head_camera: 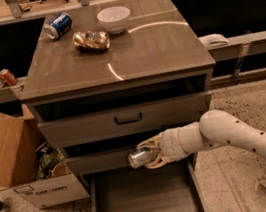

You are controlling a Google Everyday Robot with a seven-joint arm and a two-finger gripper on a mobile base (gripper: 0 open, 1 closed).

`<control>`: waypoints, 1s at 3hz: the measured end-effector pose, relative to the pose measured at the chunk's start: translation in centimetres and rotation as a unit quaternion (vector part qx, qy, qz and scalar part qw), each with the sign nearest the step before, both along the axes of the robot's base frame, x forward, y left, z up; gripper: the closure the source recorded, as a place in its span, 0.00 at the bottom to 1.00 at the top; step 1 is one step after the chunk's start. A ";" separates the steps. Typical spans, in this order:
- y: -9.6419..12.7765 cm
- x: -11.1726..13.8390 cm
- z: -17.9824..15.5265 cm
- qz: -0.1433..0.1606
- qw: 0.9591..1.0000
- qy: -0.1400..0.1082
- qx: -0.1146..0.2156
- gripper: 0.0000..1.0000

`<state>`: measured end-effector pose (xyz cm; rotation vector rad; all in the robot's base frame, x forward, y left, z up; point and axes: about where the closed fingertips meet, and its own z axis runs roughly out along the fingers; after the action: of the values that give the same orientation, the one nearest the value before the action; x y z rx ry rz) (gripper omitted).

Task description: Pick redbull can from bottom drawer and place on counter

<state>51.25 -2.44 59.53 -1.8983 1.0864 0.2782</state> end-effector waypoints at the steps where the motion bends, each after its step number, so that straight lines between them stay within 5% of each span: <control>1: -1.0 -0.1 4.5 0.008 1.000 -0.019 0.003 1.00; 2: -1.7 -0.4 9.2 0.011 0.999 -0.050 -0.007 1.00; 3: -1.7 -0.4 9.2 0.011 0.999 -0.051 -0.007 1.00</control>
Offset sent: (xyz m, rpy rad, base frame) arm -0.0044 -0.0300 0.1523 -0.0441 -0.1859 0.0170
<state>50.90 -4.17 68.73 -1.9170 1.0036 0.1840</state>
